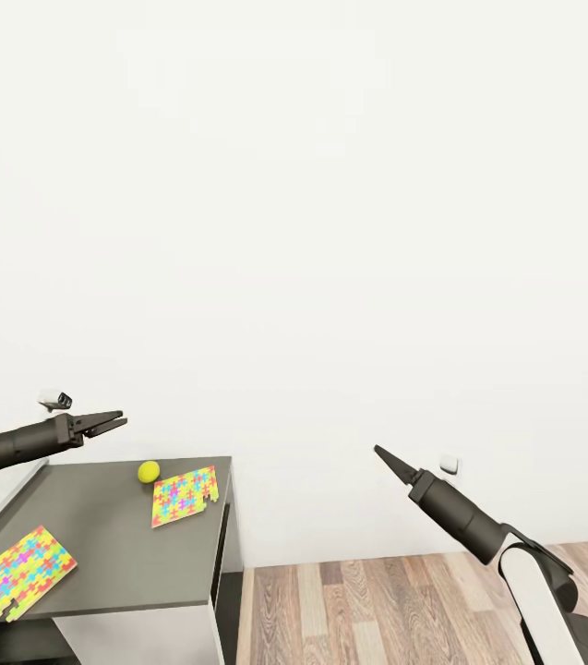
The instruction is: Put all the toys in the child's room - the three board games (two on the bed and one on the table), the two jigsaw puzzles on the table, and the tennis ball on the table - inside the toy box on the table in the child's room.
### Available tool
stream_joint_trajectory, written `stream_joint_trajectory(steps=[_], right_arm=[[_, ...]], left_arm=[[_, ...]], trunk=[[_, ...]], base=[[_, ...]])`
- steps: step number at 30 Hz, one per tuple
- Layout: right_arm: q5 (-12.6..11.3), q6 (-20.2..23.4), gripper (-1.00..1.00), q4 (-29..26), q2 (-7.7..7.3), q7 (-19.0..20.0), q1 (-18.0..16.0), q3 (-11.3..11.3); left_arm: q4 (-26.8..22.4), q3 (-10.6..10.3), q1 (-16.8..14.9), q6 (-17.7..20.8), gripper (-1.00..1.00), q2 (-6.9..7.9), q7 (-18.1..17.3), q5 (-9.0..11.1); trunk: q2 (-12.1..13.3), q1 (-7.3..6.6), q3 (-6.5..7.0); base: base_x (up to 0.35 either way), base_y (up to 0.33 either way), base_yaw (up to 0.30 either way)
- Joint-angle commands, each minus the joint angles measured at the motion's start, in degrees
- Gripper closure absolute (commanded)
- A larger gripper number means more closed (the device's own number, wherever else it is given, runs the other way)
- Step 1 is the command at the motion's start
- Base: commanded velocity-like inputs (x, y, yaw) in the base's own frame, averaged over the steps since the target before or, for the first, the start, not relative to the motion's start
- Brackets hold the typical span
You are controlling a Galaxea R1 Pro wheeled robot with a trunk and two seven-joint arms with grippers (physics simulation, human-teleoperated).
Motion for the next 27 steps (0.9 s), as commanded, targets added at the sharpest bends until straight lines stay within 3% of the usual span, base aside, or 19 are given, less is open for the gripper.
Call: stream_joint_trajectory(steps=[1, 7, 9, 16, 20, 22, 27], right_arm=[[-0.35, 0.46, -1.00, 0.02, 0.01, -0.41, -0.04, 0.03], [-0.42, 0.96, -1.00, 0.55, 0.15, -7.77, -0.04, 0.48], [-0.46, 1.06, -1.00, 0.67, 0.35, -10.69, -0.03, 0.58], [-0.50, 1.12, -1.00, 1.53, 0.89, -15.44, -0.06, 0.72], [-0.15, 1.08, -1.00, 4.72, 0.96, -18.79, -0.66, 0.85], [1.12, 0.96, -1.00, 7.36, 1.01, -22.34, -1.90, 1.93], [4.47, 0.56, -1.00, 10.52, 1.20, -28.58, -4.92, 6.69]], left_arm=[[0.01, 0.00, -0.02, 0.63, -1.00, 0.01, -0.22, -0.08], [0.01, -0.44, -0.04, 0.77, -1.00, -0.19, -0.17, -1.34], [0.01, -1.28, -0.04, 0.82, -1.00, -0.89, 2.86, -2.17], [0.01, -2.65, -0.12, 0.89, -1.00, -6.08, 18.44, -3.22], [0.01, -2.91, -0.28, 0.92, -1.00, -8.83, 28.87, -3.27], [0.01, -3.07, -0.41, 0.91, -1.00, -10.73, 36.14, -3.27], [0.01, -3.16, -0.60, 0.84, -1.00, -13.39, 48.36, -3.25]], trunk=[[-0.05, 0.02, -0.03], [-0.05, 0.02, -0.03], [-0.05, 0.02, -0.03], [-0.05, 0.02, -0.03], [-0.05, 0.02, -0.03], [-0.05, 0.02, -0.03], [-0.05, 0.02, -0.03]], base=[[0.000, 0.000, 0.000], [0.000, 0.000, 0.000], [0.000, 0.000, 0.000], [0.000, 0.000, 0.000], [0.000, 0.000, 0.000], [0.000, 0.000, 0.000], [0.000, 0.000, 0.000]])
